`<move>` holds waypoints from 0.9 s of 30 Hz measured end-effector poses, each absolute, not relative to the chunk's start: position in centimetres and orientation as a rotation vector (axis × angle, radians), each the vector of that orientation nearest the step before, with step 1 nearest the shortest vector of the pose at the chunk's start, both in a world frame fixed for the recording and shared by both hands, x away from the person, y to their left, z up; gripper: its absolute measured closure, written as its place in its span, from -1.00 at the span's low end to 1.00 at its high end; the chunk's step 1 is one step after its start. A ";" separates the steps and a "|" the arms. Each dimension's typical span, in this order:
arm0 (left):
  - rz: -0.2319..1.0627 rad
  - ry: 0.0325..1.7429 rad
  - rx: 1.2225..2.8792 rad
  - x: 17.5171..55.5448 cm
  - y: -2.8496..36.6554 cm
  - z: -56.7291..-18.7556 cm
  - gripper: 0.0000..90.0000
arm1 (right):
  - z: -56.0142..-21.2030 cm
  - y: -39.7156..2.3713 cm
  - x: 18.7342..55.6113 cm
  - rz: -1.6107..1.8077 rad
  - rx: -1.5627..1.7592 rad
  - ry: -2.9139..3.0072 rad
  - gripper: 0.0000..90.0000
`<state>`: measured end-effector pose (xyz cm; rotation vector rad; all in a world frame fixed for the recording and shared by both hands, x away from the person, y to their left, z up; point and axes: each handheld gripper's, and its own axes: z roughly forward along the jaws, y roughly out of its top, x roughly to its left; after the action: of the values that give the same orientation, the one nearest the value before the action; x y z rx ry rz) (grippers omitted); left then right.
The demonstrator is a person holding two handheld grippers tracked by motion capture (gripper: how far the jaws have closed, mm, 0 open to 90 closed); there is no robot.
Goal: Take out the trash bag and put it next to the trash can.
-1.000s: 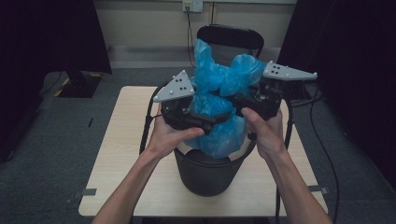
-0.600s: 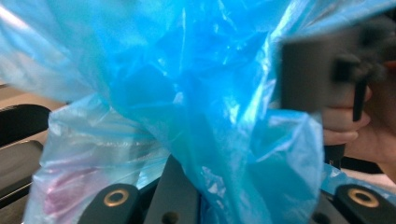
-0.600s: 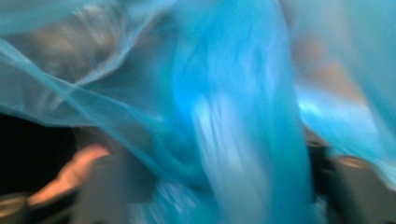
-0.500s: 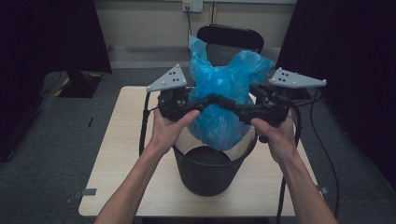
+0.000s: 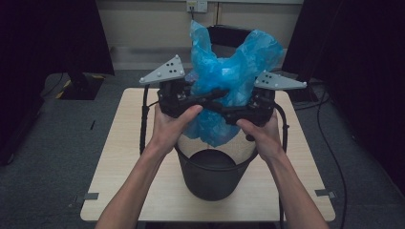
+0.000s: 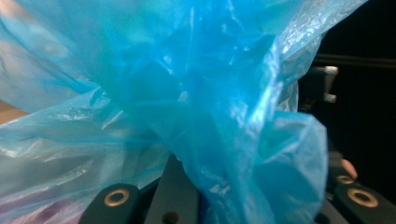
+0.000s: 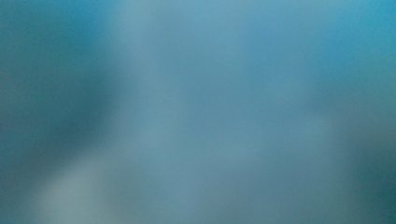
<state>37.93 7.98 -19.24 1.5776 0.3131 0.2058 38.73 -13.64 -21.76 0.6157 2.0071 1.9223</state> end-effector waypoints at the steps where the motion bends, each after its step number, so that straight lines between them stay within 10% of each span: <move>1: 0.205 0.313 1.577 38.0 7.9 -19.3 0.86 | -21.8 -13.6 38.8 1.933 0.609 2.010 -0.45; 12: 0.247 0.345 1.575 38.6 8.0 -19.7 0.50 | -21.9 -13.8 39.3 1.944 0.590 2.068 0.65; 17: 0.335 0.413 1.554 38.1 9.0 -19.0 -0.18 | -22.0 -13.7 40.7 1.933 0.647 2.052 0.73; 27: 0.376 0.470 1.565 38.3 9.7 -19.5 -0.32 | -22.1 -15.4 43.1 1.938 0.771 1.964 0.76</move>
<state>38.34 9.66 -19.51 1.5655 0.4701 0.3758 43.14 -15.44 -22.08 0.7712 1.9643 1.9381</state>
